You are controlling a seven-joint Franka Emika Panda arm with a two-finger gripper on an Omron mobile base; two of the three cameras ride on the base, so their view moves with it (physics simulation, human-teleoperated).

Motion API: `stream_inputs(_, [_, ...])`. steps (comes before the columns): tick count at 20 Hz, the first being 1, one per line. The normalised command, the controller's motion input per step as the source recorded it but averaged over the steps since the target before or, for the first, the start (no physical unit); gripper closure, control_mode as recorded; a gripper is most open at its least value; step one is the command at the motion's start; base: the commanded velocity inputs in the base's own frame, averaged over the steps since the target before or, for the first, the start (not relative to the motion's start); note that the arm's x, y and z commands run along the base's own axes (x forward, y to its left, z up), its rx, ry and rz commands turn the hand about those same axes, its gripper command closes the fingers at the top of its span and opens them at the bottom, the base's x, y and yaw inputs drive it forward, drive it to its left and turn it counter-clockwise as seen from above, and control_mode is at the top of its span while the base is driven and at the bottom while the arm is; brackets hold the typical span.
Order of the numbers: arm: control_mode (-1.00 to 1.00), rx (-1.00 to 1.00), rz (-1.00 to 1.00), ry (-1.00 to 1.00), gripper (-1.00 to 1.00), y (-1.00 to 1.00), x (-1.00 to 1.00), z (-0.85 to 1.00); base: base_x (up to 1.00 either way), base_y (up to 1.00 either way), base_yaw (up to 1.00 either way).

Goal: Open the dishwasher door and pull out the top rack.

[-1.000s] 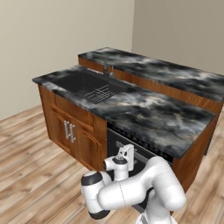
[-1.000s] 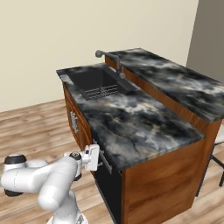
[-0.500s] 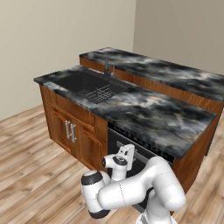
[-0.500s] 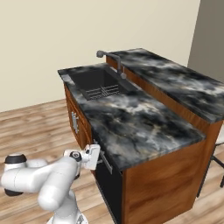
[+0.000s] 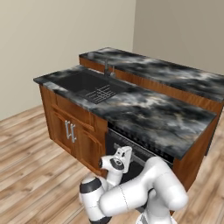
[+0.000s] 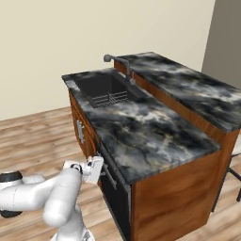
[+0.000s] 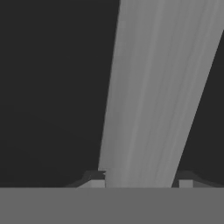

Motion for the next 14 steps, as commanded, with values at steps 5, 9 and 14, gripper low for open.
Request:
stream_inputs(5, [-1.0,0.0,-0.01,0.03,1.0,0.9,-0.37,-1.0,0.0,0.0,0.0])
stream_inputs(9, [-1.0,0.0,0.0,0.03,1.0,1.0,-0.42,-1.0,0.0,0.0,0.0])
stream_inputs(14, [-1.0,-0.01,0.0,0.05,1.0,0.98,-0.41,-1.0,0.0,0.0,0.0])
